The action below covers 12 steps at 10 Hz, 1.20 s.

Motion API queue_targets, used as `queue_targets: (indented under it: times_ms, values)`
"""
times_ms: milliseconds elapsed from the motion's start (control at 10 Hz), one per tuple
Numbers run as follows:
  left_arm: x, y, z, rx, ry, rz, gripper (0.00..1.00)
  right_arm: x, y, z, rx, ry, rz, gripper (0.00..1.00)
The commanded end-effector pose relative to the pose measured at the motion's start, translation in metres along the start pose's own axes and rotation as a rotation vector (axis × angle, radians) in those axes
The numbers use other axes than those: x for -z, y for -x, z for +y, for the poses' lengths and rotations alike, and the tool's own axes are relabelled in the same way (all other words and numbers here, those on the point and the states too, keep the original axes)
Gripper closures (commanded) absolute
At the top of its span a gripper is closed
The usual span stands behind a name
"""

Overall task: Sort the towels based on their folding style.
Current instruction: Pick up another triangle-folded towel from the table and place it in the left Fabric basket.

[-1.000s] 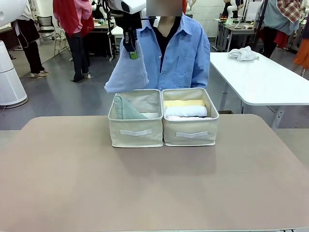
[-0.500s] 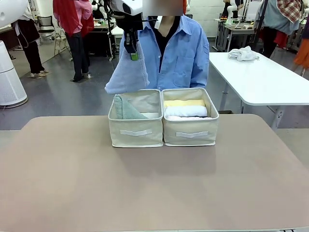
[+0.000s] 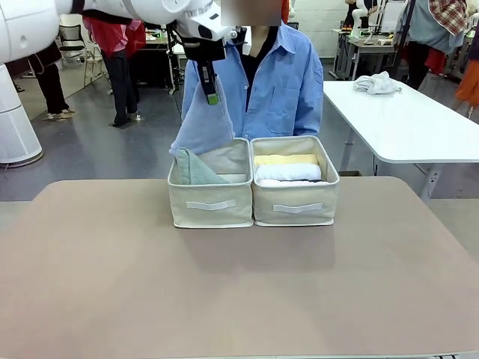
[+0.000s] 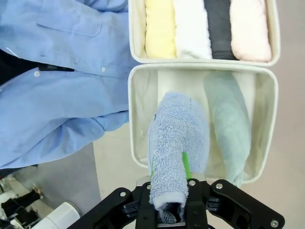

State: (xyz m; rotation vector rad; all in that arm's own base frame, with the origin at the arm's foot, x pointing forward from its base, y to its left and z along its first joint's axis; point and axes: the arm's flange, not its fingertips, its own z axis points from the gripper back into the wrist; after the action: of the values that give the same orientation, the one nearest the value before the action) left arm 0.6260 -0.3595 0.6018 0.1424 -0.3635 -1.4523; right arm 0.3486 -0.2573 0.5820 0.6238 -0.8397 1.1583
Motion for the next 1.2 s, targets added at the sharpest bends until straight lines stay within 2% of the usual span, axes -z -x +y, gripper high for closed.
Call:
queue_targets:
  times_ms: [0, 600, 1100]
  values:
    - [0.014, -0.01, 0.015, -0.056, 0.043, -0.046, 0.83, -0.001, -0.001, -0.001, -0.015, -0.007, -0.012, 0.0]
    - [0.042, -0.03, 0.012, -0.041, 0.134, -0.086, 0.83, -0.001, -0.001, -0.001, -0.015, -0.007, -0.012, 0.0]
    - [0.052, -0.038, 0.007, 0.007, 0.15, -0.009, 0.83, -0.001, -0.001, -0.001, -0.015, -0.007, -0.012, 0.0]
